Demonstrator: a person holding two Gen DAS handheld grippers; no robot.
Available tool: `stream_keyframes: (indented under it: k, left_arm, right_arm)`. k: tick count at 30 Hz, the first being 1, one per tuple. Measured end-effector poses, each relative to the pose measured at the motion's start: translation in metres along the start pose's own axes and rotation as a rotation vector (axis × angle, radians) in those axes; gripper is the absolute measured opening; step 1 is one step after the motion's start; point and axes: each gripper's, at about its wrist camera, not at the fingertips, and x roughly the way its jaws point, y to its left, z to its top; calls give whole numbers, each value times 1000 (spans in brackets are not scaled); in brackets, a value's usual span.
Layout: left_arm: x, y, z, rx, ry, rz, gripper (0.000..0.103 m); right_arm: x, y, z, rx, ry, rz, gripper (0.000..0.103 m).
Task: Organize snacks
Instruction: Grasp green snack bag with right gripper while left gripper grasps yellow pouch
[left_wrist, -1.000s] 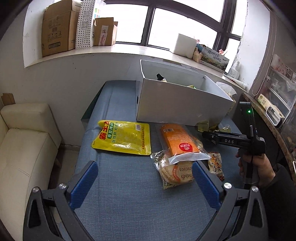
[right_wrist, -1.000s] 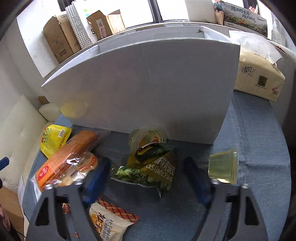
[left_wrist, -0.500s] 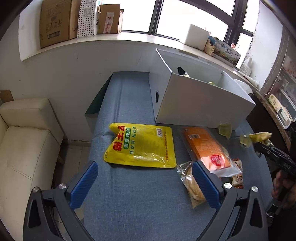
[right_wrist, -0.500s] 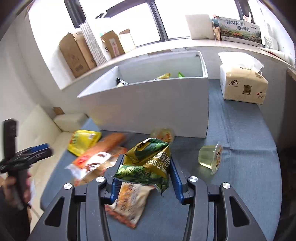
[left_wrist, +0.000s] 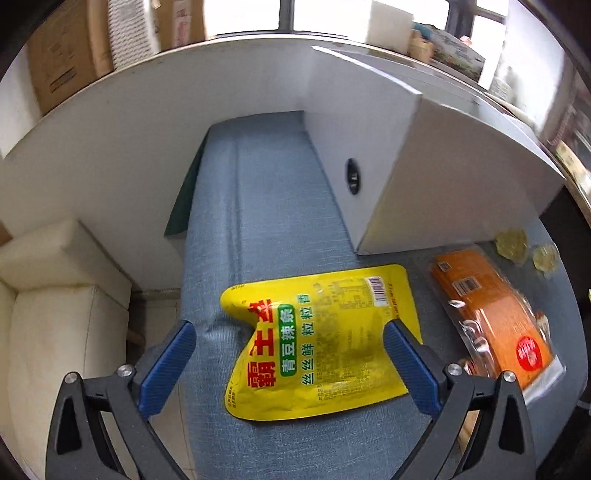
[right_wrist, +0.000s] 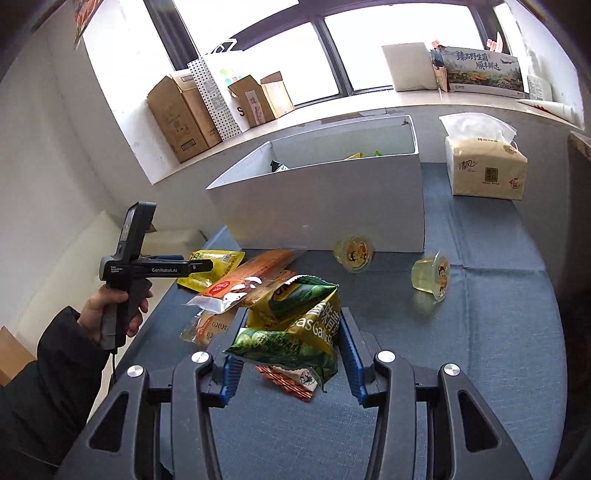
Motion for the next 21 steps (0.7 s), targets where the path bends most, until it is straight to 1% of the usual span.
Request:
stream_keyframes:
  k: [3,4,5,7,9,11,15,16,18,19,21]
  left_arm:
    - [-11,-12,0,270,11,0,103]
    - [-14,-15,-2,358,24,-13,103]
    - [-16,-17,-3,431,32,-22,103]
    - [-20,-20,-1,534,54,-68,103]
    - [-24,-21,5,600,70,-128,103]
    - [-21,-25,10,666,103,-179,103]
    - [-7,-35,11,797,224,-283,103]
    - [-2,-36,10,833,252,-300,103]
    - [5,-38,9,896,270,-304,103]
    - [8,-37,13,908,269,-300,103]
    - [14,-33,23,901,282,-330,103]
  right_arm:
    - [-1,-2,-3,-3,7,0,50]
    - [-2,-3,-3,2,5,6,50]
    - [-2,-4,-4,8,1,10,50]
    - [-1,-5,-5,19,5,18,50]
    - [0,-4,-5,15,11,15,50]
    - [0,-2,-6,6,21,4,50]
    - [-2,-1,-7,15,30,-26,50]
    - [-3,-2,-7,17,32,-36,50]
    - [-5,-3,-7,27,36,-53,50]
    - [-5,-4,-7,32,37,-63,50]
    - [-5,-5,-7,42,40,-80,50]
